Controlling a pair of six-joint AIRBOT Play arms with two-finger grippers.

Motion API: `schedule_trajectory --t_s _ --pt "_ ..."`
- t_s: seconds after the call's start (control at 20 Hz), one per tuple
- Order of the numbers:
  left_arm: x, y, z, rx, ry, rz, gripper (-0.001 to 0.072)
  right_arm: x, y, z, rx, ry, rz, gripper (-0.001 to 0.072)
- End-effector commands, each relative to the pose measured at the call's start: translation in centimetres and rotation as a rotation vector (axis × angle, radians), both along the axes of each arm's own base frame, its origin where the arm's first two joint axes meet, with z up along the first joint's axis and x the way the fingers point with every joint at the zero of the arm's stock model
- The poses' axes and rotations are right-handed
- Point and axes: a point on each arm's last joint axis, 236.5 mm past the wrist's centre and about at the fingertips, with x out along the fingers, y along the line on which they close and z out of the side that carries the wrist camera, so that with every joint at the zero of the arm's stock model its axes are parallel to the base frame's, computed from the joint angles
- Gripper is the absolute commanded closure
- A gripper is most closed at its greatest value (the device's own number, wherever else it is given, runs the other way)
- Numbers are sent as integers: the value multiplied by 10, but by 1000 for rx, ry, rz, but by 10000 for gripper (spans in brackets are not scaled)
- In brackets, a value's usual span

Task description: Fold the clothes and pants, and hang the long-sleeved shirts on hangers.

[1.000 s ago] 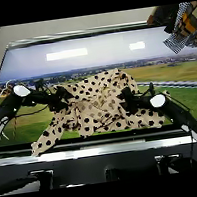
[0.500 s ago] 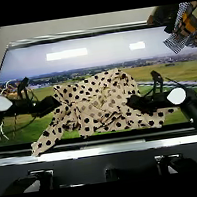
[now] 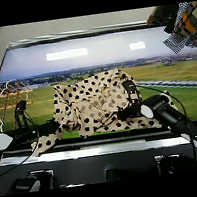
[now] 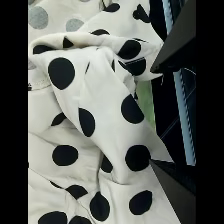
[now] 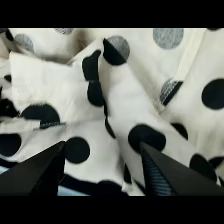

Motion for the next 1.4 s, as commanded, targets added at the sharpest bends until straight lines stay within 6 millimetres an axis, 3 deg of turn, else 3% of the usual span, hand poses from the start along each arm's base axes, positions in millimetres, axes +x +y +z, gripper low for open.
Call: schedule_trajectory --t_s 0.0,0.1,0.2,0.25,0.3,0.35,0.4,0.5,0.7,0.95,1.15,1.35 --pt "-5 4 -4 27 -16 -15 95 22 13 -12 0 -71 26 165" --pt "-5 4 -4 41 -30 -43 95 29 17 -18 7 -82 23 169" --pt "-6 3 -4 57 -45 -82 95 30 19 -26 6 -70 17 252" --pt "-7 1 -4 70 -57 -116 95 32 20 -28 17 -64 -6 371" --pt "-10 -2 -5 85 -68 -162 95 32 24 -28 39 -61 -23 564" --pt "-12 -6 -5 99 -80 -210 95 34 28 -25 64 -65 -32 651" --pt "-15 -12 -6 114 -97 -268 95 34 30 -22 79 -67 -38 687" --pt "-23 -26 -10 155 -137 -411 95 30 31 -17 98 -53 -55 687" --pt "-41 -55 -34 272 -252 -698 95 0 19 -13 83 70 -135 687" --pt "-55 -86 -62 386 -427 -923 95 -18 19 -13 90 144 -146 686" --pt "-61 -115 -77 404 -502 -1034 97 -21 25 -12 125 172 -178 686" --pt "-47 -131 -90 402 -546 -1019 97 -21 26 -12 135 180 -199 682"
